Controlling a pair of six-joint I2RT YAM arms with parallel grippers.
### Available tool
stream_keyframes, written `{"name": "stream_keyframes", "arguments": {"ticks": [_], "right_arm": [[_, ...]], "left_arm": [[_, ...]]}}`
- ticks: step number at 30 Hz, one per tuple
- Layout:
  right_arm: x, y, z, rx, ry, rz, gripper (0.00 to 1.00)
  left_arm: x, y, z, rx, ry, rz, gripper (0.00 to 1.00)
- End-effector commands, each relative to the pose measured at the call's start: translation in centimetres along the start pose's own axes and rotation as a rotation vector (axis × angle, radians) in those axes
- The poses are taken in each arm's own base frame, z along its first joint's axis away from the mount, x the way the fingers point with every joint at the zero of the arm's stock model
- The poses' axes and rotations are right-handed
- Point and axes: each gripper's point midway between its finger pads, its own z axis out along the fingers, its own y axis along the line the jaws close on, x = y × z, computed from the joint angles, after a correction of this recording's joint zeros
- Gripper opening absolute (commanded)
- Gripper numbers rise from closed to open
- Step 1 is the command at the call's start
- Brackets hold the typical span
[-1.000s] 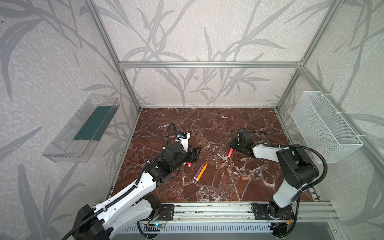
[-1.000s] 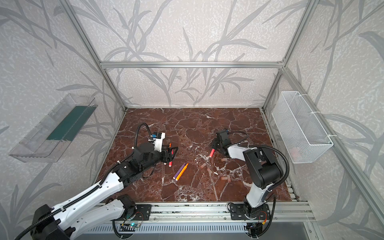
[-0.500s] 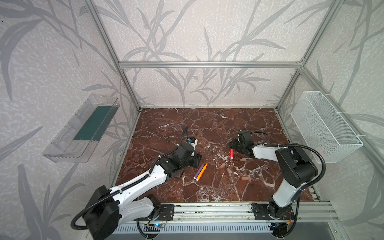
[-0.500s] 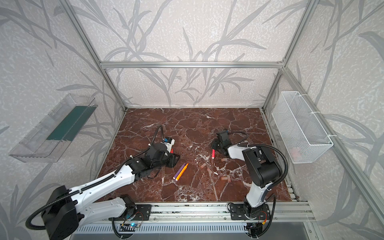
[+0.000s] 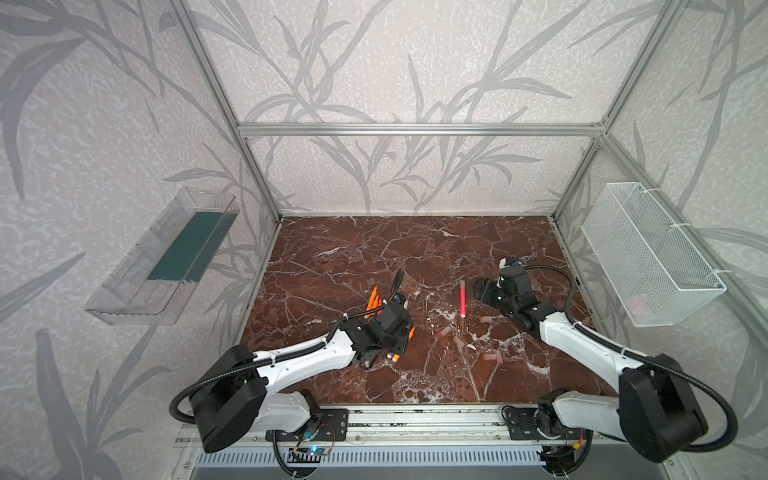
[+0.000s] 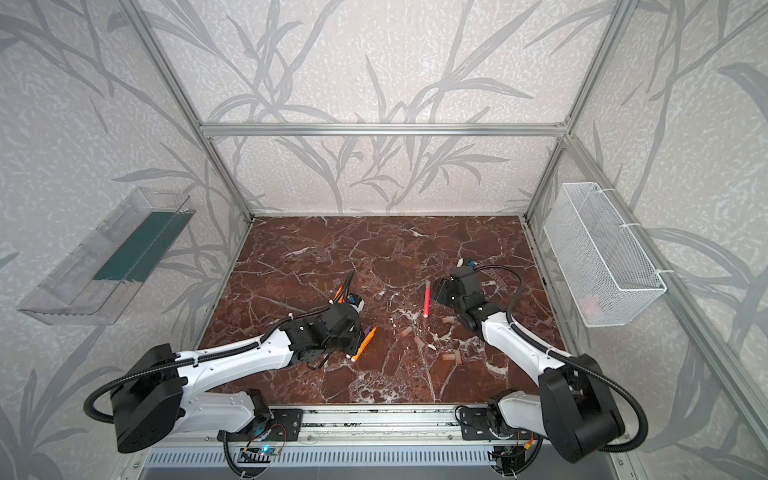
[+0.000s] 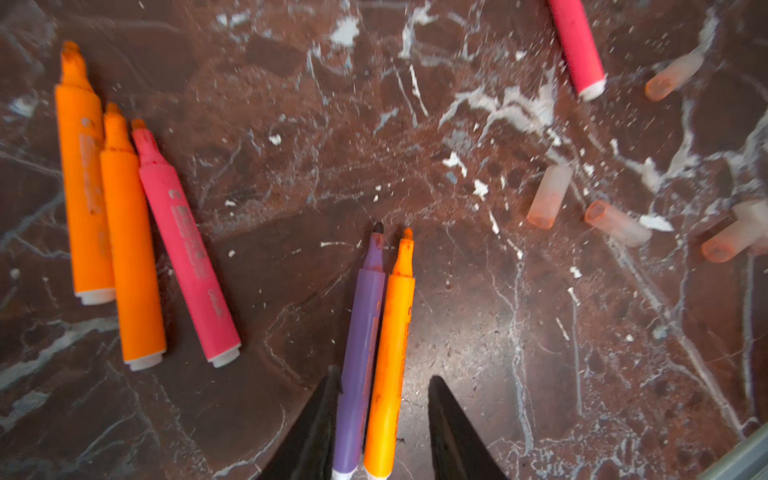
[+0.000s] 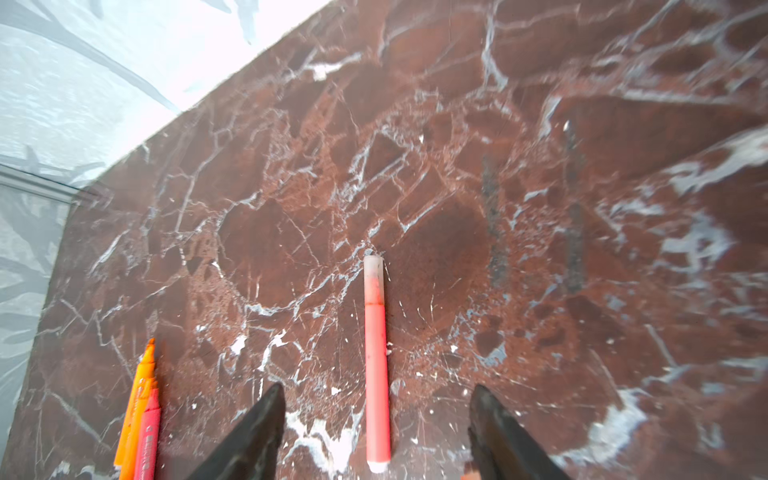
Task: Insert the pens into the pen caps
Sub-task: 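Move the left gripper over the orange highlighter while the right gripper moves toward the caps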
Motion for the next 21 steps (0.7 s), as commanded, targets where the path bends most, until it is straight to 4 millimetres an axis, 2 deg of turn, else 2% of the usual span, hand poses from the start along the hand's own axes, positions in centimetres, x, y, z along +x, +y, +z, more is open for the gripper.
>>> {"name": "stream_keyframes", "arguments": {"ticks": [1, 8, 15, 18, 21], "right_arm": [[0.5, -1.5, -1.4, 0.045, -0.01, -0.048, 0.71], [0.3, -3.1, -4.4, 0.041, -0.125, -0.067, 0.77], [0.6, -3.0, -5.1, 0.003, -0.141, -0.061, 0.78], [0.5, -2.5, -5.0, -0.008, -0.132, -0.063, 0.78], [0.5, -2.1, -4.9, -0.022, -0.119, -0.066, 0.78]], "left_arm": [[1.0, 0.3, 1.3, -0.03, 0.03, -0.012, 0.38], [1.6, -0.2, 2.8, -0.052, 0.08, 0.012, 0.33], [1.9, -0.4, 2.5, -0.061, 0.074, 0.023, 0.32], [1.6, -0.1, 2.0, -0.088, 0.053, 0.027, 0.43], [1.4, -0.1, 1.2, -0.101, 0.035, 0.037, 0.46]]}}
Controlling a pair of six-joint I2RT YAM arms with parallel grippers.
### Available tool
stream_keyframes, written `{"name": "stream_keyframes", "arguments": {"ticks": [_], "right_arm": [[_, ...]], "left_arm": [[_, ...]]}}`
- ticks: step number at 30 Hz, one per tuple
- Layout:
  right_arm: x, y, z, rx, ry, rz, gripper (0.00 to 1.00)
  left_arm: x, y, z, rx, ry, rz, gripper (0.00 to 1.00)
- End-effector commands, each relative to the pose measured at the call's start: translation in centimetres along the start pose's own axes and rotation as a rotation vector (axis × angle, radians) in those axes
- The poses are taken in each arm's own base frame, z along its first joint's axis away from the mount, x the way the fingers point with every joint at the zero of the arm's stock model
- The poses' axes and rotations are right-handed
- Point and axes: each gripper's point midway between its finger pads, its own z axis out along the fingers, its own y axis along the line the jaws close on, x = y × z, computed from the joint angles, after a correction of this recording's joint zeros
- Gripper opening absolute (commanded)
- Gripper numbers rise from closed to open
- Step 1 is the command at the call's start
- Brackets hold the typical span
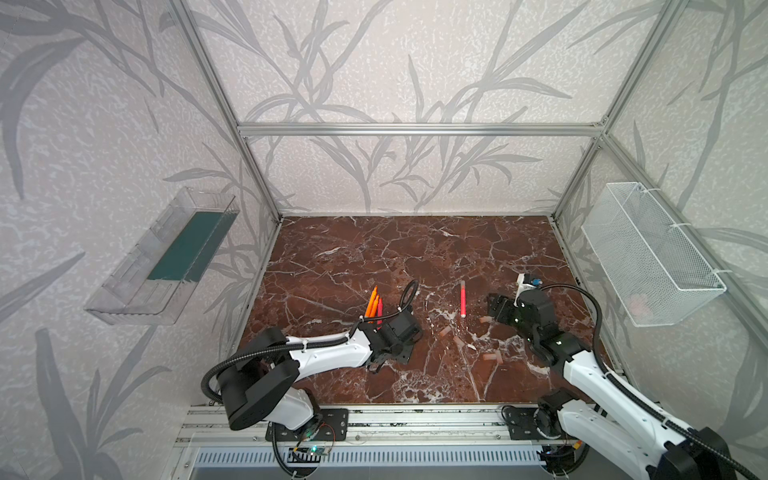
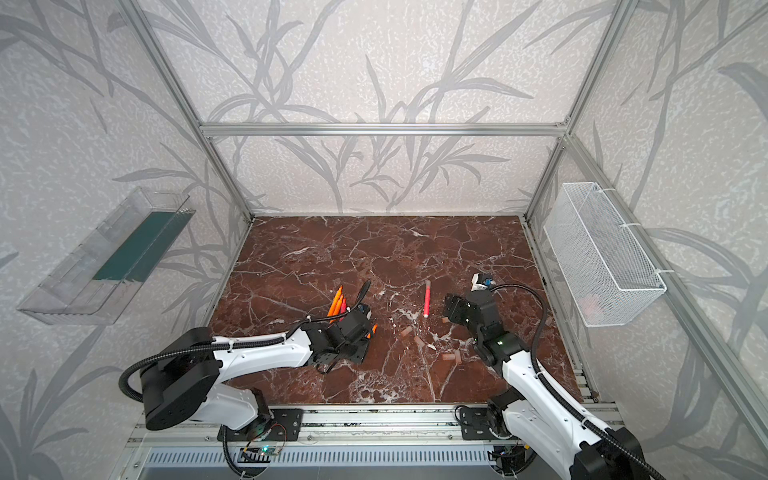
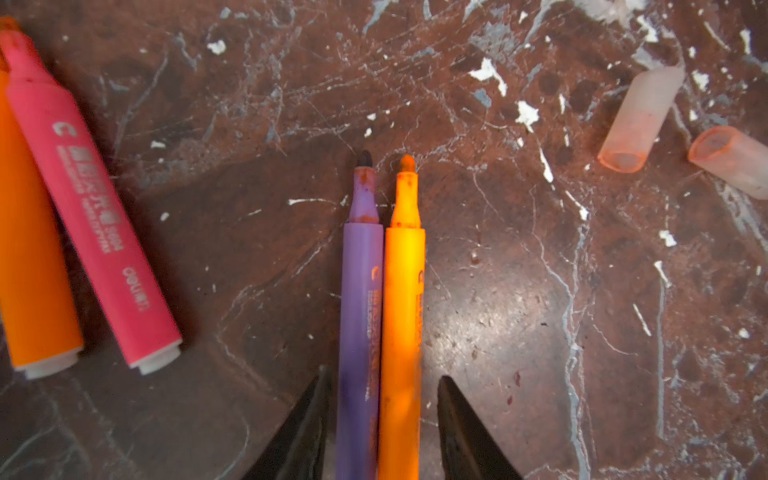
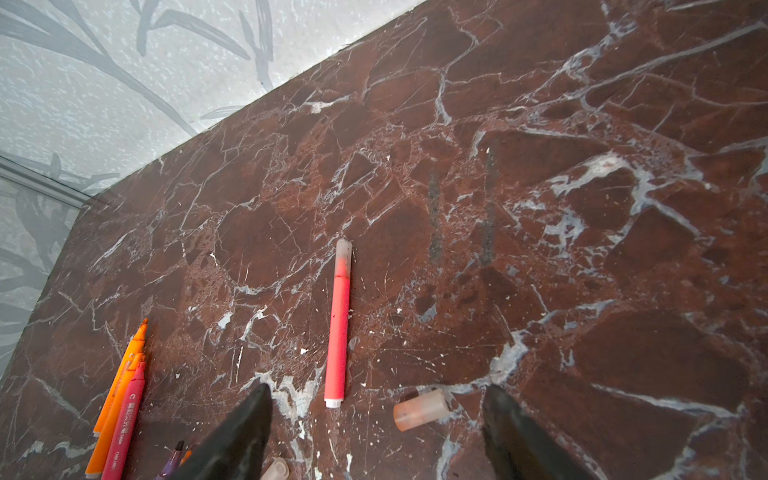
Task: Insert the pens into the pen caps
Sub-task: 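Move the left gripper over the orange highlighter while the right gripper moves toward the caps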
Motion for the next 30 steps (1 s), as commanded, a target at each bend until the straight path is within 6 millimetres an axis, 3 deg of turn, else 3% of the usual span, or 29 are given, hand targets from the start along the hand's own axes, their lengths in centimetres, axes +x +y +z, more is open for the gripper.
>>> {"name": "stream_keyframes", "arguments": {"ticks": [1, 7, 19, 30], "right_arm": [[-0.7, 0.8, -0.1, -0.023, 0.0, -0.007, 0.78], [-0.4, 1.0, 0.1, -0.035, 0.013, -0.001, 0.78], [-0.2, 1.3, 0.0, -0.057, 0.026, 0.006, 0.78], [0.5, 1.7, 0.2, -0.084, 0.052, 0.014, 0.78]], "left_arm": [[-0.7, 0.4, -1.4, -0.038, -0.04, -0.004, 0.46], [-0.2, -0.7, -1.8, -0.013, -0.047, 0.019, 0.4], [0.7, -0.7, 0.2, -0.062, 0.001, 0.04, 0.36], [1.4, -0.8, 1.4, -0.075, 0.033, 0.053, 0.26]]}}
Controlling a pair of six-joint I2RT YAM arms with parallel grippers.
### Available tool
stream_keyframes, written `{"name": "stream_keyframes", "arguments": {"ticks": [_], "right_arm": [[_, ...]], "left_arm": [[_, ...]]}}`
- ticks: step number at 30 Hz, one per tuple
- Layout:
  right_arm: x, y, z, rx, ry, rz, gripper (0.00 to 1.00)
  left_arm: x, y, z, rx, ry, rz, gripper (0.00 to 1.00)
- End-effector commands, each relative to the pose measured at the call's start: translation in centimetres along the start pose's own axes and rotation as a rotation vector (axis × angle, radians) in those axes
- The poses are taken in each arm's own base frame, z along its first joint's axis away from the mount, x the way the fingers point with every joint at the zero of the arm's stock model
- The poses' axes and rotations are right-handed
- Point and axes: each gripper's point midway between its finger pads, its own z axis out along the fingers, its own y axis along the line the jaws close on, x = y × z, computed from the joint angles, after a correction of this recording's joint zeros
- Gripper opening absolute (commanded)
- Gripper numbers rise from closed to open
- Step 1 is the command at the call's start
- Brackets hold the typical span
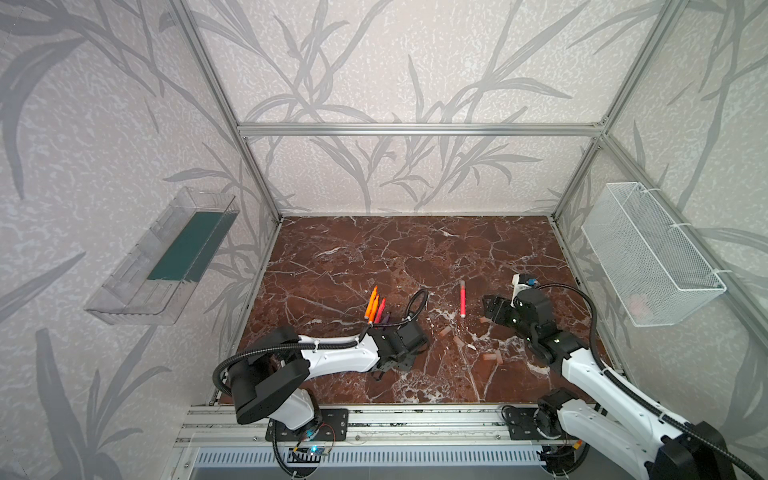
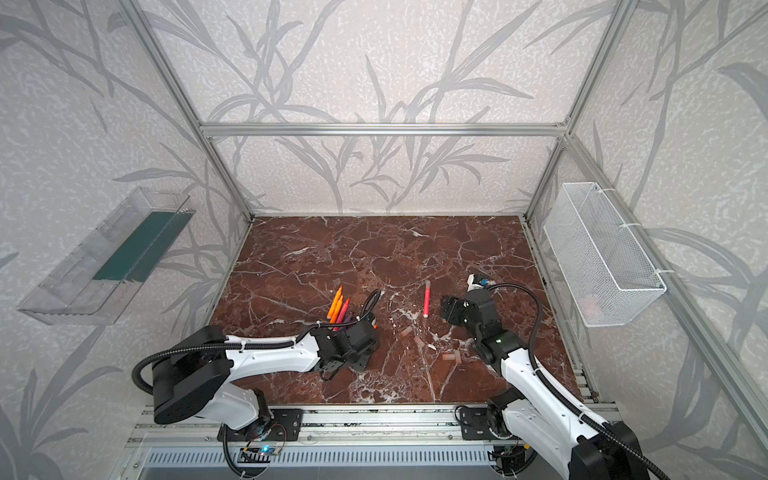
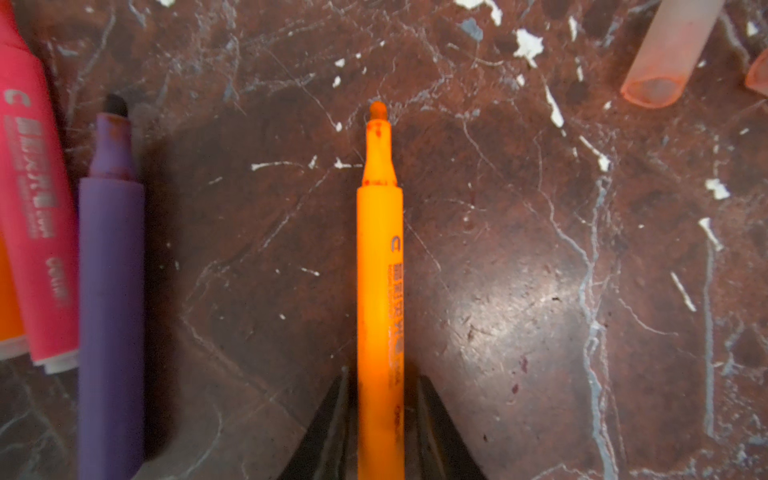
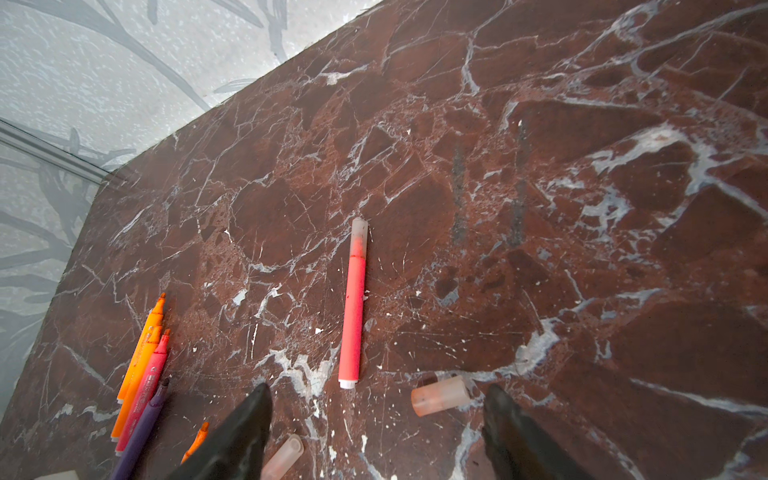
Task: Insert the pens into the pen caps
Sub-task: 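Move the left gripper over the orange highlighter while the right gripper moves toward the caps, then grasp and lift the orange highlighter with the left gripper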
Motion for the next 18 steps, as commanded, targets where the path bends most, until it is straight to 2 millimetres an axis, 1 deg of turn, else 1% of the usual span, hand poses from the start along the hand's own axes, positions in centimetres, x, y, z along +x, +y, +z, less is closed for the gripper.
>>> {"name": "stream_keyframes", "arguments": {"ticks": [1, 4, 5, 7, 9, 12, 15, 18], "right_arm": [[-0.5, 1.0, 0.0, -0.041, -0.001, 0.012, 0.78], [-0.1, 1.7, 0.0, -0.074, 0.012, 0.01, 0.78], [0.0, 2.1, 0.0, -0.087, 0.014, 0.033, 0.78], [0.4, 3.0, -0.2, -0.119, 0.014, 0.041, 0.78], [1.1, 4.4, -0.4, -0.164, 0.008, 0.042, 0.78], [1.7, 6.4, -1.1, -0.227, -0.018, 0.052, 0.78], [1.6, 8.0, -2.3, -0.29, -0.052, 0.074, 0.78], [1.0, 9.8, -4.0, -0.37, -0.074, 0.081, 0.78]], "left_arm": [[-0.2, -0.1, 0.4, -0.021, 0.003, -0.014, 0.24], [-0.2, 0.1, 0.6, -0.032, 0.004, -0.014, 0.17], [-0.4, 0.1, 0.6, -0.034, 0.0, -0.015, 0.16], [-0.9, -0.1, 0.2, -0.027, -0.017, -0.019, 0.13], [-1.8, 0.0, -0.6, -0.03, -0.05, -0.026, 0.11], [-3.9, 0.3, -2.2, -0.056, -0.118, -0.019, 0.08], [-6.9, 0.6, -4.9, -0.066, -0.206, -0.004, 0.05], [-10.4, -0.4, -8.2, 0.007, -0.319, 0.026, 0.02]]}}
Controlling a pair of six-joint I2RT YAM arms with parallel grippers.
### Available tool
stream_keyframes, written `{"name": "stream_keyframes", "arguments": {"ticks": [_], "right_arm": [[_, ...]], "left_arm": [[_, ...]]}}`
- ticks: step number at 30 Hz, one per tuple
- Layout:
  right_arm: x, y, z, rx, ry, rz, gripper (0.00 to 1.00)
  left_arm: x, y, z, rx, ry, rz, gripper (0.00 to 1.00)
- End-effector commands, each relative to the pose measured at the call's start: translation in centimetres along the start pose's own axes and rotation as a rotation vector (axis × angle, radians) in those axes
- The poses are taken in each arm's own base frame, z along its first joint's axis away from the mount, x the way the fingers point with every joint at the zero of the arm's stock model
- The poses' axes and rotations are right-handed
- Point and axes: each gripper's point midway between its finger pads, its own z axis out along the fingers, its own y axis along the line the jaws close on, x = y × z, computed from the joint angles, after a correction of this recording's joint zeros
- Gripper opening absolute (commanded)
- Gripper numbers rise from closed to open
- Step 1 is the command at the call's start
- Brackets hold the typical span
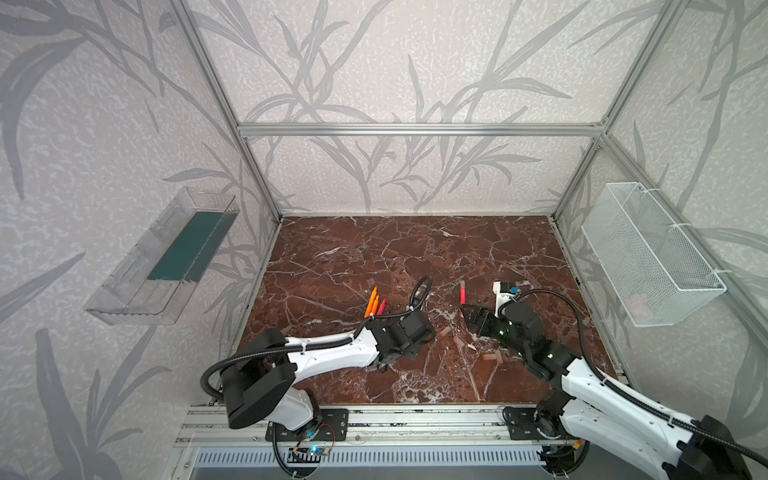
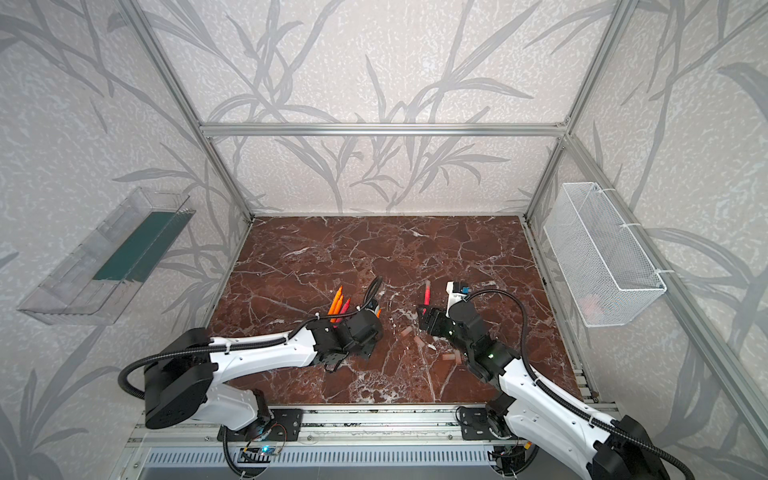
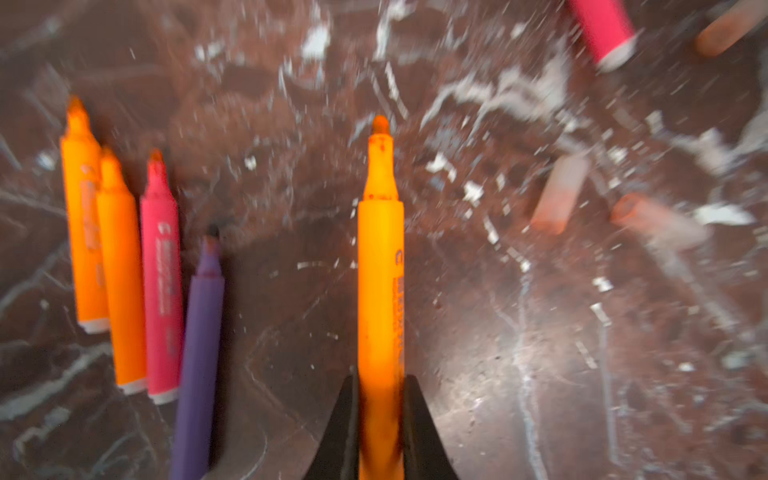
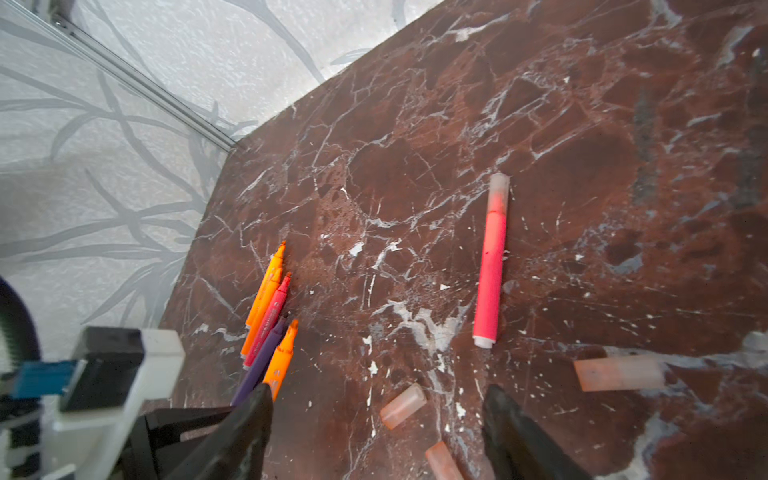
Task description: Insert the pens into the pen caps
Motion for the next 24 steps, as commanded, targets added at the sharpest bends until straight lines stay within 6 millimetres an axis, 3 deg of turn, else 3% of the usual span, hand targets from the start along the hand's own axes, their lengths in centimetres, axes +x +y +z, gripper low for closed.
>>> {"name": "stream_keyframes", "arguments": {"ticks": [1, 5, 9, 14, 24], "right_arm": [[-2.4, 3.2, -1.4, -0.108, -0.098, 0.037, 0.78], [-2.7, 6.2, -2.7, -0.204, -0.113, 0.016, 0.78], [-2.3, 8.5, -3.0, -0.279, -0.105, 0.006, 0.78], [-1.2, 11.3, -2.5, -0.375, -0.088, -0.021, 0.78], [-0.5, 13.9, -1.0, -0.401, -0.077, -0.051, 0.74]], "left_arm": [[-5.4, -0.4, -4.0, 0.042, -0.16, 0.037, 0.02], [-8.4, -2.4, -6.7, 0.166, -0.282, 0.093, 0.0], [-8.0, -4.2, -7.2, 0.296, -0.368, 0.159, 0.0], [-7.3, -3.8, -7.8, 0.333, -0.458, 0.158, 0.0], [-6.7, -4.7, -8.3, 0.403, -0.479, 0.178, 0.0]]}}
